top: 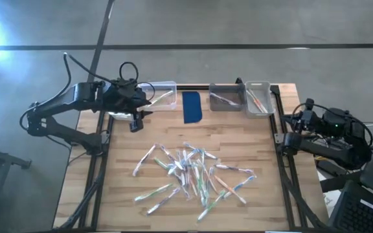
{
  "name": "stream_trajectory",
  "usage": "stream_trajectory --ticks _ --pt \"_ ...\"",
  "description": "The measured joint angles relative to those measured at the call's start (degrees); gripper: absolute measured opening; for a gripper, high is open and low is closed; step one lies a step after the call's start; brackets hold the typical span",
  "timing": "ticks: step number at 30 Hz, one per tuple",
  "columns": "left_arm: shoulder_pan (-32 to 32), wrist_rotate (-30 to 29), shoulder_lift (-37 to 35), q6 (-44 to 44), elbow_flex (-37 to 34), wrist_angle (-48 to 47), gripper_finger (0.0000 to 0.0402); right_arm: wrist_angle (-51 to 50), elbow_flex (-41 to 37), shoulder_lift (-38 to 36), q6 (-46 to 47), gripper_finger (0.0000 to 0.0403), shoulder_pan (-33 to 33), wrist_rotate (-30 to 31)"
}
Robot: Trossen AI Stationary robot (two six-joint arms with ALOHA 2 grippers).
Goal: Pick & Place Toothbrushes
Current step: Put the purple toothbrush into the black bin
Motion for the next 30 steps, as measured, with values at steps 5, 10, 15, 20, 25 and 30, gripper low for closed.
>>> stream_trajectory --ticks 5,10,15,20,25,30 --pt "0.0 0.0 0.0 0.3 0.0 -0.2 0.0174 0.5 0.1 2.0 1.1 0.0008 0.0 0.0" --pt "0.0 0.0 0.0 0.3 -1.4 -0.4 0.0174 0.4 0.1 3.3 1.4 0.0008 0.0 0.0" --pt "-0.2 0.8 0.0 -0.6 -4.6 -0.7 0.0174 0.4 0.1 4.3 1.5 0.0008 0.0 0.0" --pt "-0.5 0.9 0.0 -1.0 -9.1 -0.4 0.0174 0.4 0.1 4.6 1.5 0.0008 0.0 0.0" --pt "-0.5 3.2 0.4 1.3 -12.6 3.6 0.0174 1.1 0.1 4.6 1.5 0.0008 0.0 0.0" --pt "-0.5 5.6 0.6 -0.8 -13.4 3.2 0.0174 2.0 0.2 4.6 1.5 0.0008 0.0 0.0"
